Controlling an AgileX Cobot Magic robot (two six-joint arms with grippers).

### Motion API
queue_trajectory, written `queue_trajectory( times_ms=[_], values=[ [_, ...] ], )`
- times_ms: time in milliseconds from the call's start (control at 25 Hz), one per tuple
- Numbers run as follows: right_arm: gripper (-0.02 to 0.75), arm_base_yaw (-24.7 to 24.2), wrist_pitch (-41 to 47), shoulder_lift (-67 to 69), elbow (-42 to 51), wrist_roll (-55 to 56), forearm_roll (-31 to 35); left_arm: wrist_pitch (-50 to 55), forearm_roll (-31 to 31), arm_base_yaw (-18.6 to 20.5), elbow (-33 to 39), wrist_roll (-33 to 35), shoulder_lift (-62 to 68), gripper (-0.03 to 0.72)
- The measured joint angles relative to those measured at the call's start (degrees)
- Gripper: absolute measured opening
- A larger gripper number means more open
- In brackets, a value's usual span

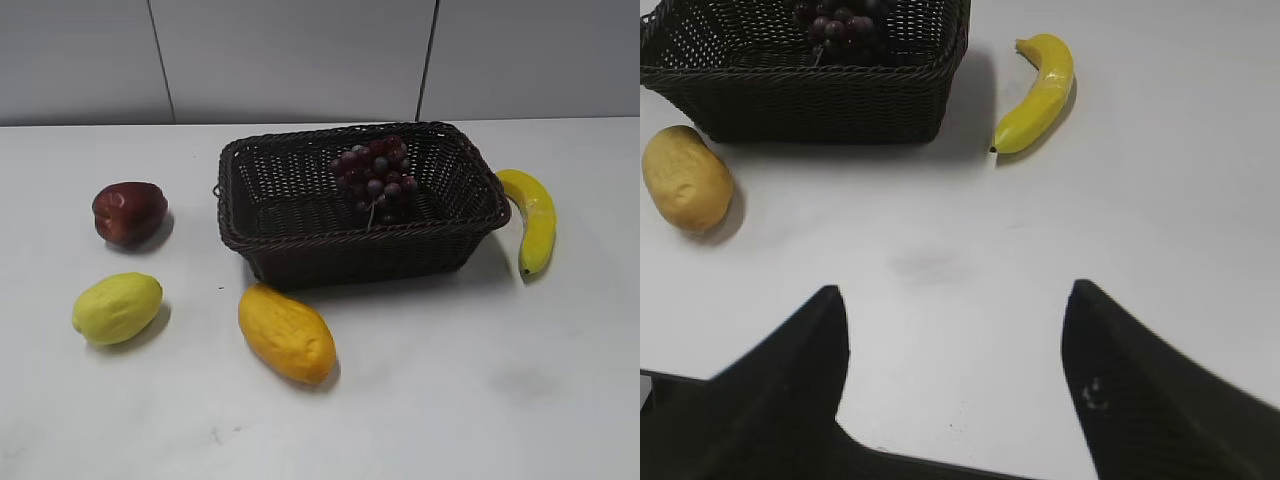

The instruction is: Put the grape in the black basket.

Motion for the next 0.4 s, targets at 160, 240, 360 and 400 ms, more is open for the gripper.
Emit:
queue_trajectory(
  times_ms=[160,240,360,400],
  values=[
    [0.503,0.00,0.00,0.00,0.00,-0.04,0.00,0.00,0.00,0.00,0.00,0.00,0.00,0.552],
    [0.503,0.00,0.00,0.00,0.00,-0.04,0.00,0.00,0.00,0.00,0.00,0.00,0.00,0.552],
    [0.503,0.00,0.00,0.00,0.00,-0.04,0.00,0.00,0.00,0.00,0.00,0.00,0.00,0.552],
    [0.503,0.00,0.00,0.00,0.00,-0.04,0.00,0.00,0.00,0.00,0.00,0.00,0.00,0.552]
  ],
)
